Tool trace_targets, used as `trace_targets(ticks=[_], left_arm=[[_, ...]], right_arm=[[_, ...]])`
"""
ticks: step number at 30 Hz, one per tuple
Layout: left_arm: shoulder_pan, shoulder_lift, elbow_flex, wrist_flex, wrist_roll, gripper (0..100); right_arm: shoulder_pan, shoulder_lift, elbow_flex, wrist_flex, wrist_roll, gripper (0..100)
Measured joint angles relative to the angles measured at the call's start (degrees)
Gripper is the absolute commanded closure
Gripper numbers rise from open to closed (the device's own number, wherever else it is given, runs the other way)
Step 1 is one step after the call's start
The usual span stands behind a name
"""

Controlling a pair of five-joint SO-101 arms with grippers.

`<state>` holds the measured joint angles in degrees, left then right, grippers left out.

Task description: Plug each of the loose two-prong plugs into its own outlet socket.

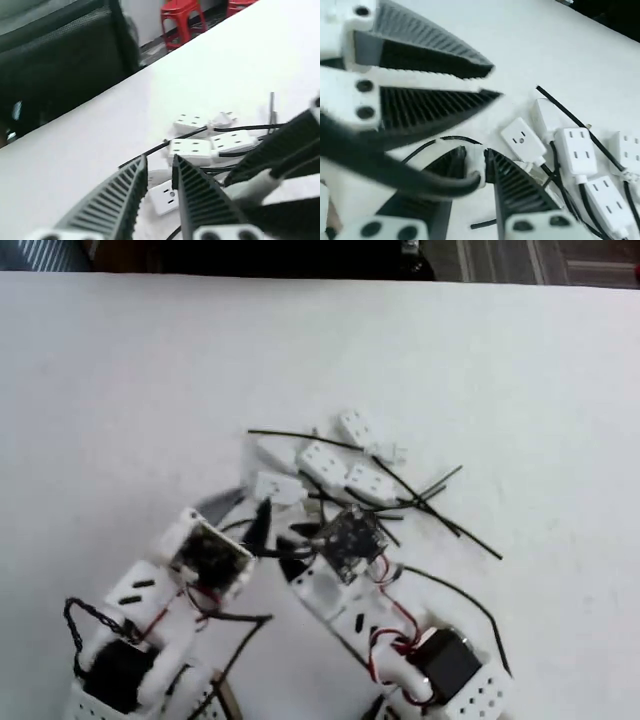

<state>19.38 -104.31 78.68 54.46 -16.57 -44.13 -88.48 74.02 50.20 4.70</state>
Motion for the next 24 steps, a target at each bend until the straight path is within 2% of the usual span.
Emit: trace_targets(ticks=[6,13,19,24], left_arm=[[-7.65,0.0,0.0,0.0,0.44,90],[-8.7,2.99,-2.81,1.41,0.44,90],[-8.7,21.27,-17.76,7.38,0.44,88],[-8.7,41.76,-28.75,11.43,0.44,72]], right_arm=[[8.18,0.0,0.0,0.0,0.0,98.1],[15.03,2.99,0.0,-2.64,-2.2,98.1],[19.6,18.29,0.0,-12.4,-2.73,98.1],[23.3,29.45,0.0,-20.13,-2.73,98.1]])
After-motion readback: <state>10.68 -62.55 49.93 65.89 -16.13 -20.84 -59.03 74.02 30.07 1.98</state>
